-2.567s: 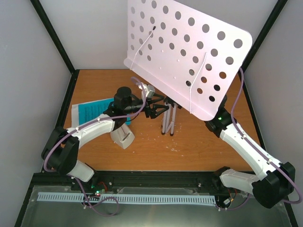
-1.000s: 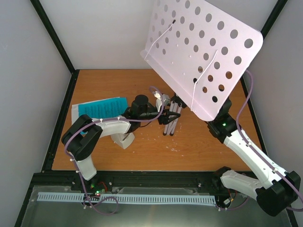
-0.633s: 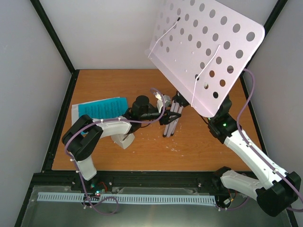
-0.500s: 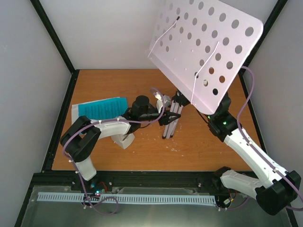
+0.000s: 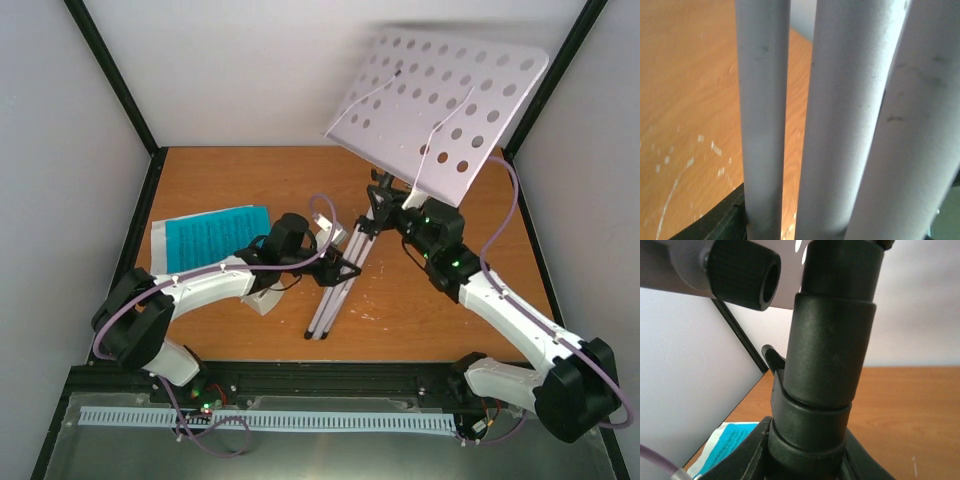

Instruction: Pack up the instrument practice props

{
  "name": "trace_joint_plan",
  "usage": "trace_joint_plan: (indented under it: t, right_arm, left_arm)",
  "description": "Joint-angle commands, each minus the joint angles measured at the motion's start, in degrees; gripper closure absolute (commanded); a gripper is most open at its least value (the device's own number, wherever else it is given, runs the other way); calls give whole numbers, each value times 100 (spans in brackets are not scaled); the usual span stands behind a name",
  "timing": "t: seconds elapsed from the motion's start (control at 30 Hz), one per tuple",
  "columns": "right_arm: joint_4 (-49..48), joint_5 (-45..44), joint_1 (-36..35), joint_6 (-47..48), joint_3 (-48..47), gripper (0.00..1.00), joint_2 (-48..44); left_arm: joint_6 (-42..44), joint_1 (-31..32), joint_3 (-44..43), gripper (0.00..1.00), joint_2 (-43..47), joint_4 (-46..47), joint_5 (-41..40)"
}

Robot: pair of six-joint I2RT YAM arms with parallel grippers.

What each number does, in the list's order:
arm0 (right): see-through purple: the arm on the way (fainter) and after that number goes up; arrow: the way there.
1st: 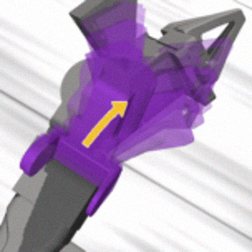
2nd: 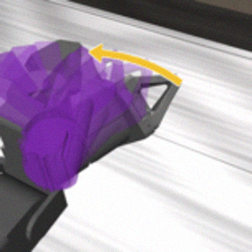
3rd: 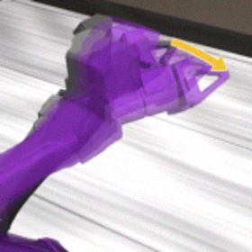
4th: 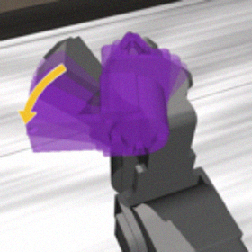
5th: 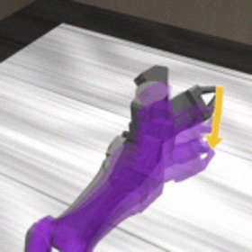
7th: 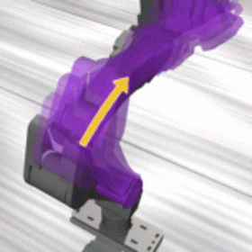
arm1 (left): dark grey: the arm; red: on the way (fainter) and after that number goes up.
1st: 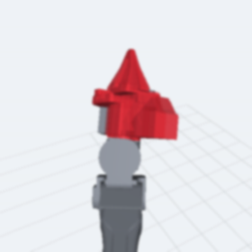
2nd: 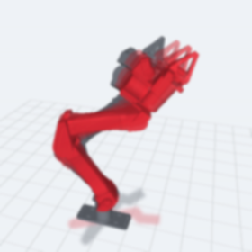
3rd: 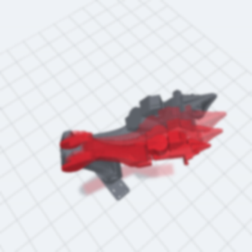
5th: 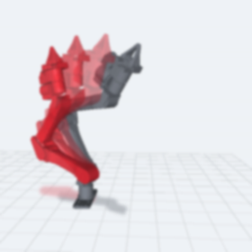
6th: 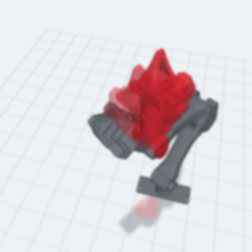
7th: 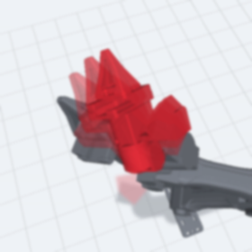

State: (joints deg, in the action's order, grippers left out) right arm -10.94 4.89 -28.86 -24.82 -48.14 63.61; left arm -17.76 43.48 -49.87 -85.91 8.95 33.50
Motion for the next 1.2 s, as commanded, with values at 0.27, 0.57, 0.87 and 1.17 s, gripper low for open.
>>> trace_joint_plan:
  t: [0.27, 0.57, 0.87, 1.17]
  right_arm:
    - [-1695, -781, 414, 172, 1678, 88, 1109]
    - [-2789, 25, 638, 243, 2253, 60, 1615]
    - [-3342, 125, 645, 352, 2617, 53, 1902]
    - [-4052, 164, 647, 489, 2917, 46, 2413]
  left_arm:
    - [-738, -73, -322, 99, 612, -437, -454]
    - [-1032, -142, -313, 100, 204, -366, -556]
    - [-1139, -174, -123, 100, 108, -51, -506]
    - [-1216, -246, -152, 100, 82, -59, -496]
